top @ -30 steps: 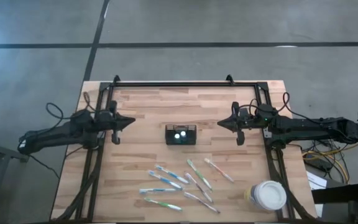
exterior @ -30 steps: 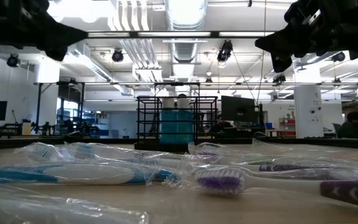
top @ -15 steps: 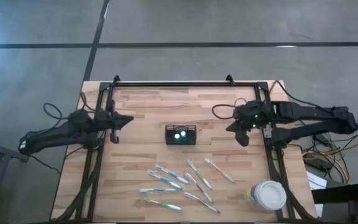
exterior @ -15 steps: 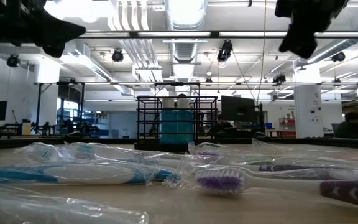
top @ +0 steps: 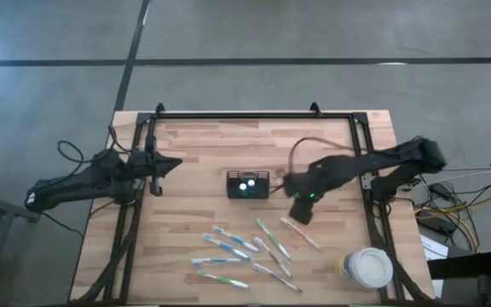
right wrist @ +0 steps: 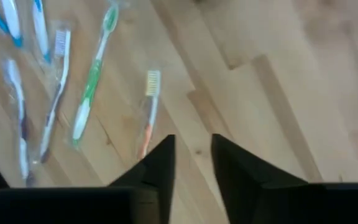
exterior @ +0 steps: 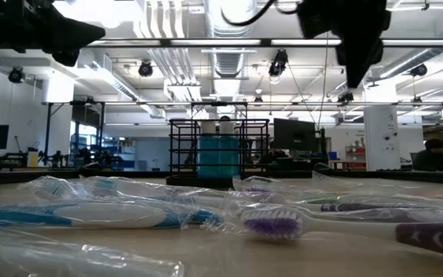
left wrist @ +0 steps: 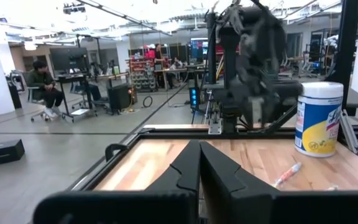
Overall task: Pick & Place toothbrushing station
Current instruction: Put the orange toothbrush into the black mesh organizer
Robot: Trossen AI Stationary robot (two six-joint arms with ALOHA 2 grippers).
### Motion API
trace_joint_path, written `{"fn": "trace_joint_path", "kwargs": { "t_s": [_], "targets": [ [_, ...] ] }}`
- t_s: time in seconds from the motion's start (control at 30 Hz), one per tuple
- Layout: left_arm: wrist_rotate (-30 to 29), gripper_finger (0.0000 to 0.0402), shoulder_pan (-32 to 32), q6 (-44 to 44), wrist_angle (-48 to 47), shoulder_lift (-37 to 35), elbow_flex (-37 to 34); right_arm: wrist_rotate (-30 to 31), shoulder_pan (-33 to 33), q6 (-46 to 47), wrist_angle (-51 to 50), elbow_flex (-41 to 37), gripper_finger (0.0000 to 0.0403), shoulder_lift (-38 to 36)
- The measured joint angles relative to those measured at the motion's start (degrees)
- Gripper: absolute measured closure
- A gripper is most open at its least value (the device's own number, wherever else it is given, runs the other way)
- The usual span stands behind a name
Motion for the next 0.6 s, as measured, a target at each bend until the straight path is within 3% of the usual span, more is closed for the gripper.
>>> {"fn": "trace_joint_path", "kwargs": {
  "t_s": [0.17,0.3,0.43,0.6],
  "targets": [
    [0.02,0.0391,0.00,0.00,-0.24,0.00,0.00,0.04,2.88,-0.99,0.42,3.34,0.0203,9.77],
    [0.04,0.0390,0.02,0.00,-1.10,0.00,-0.02,3.39,4.48,0.21,3.76,2.62,0.0156,13.28],
    [0.09,0.0390,0.00,-0.04,-1.53,0.00,-0.04,6.57,5.74,2.41,6.36,0.74,0.0135,13.54],
    [0.09,0.0390,0.01,-0.07,-1.45,0.00,-0.04,6.29,7.13,6.68,8.00,-1.93,0.0141,13.67]
  ]
}}
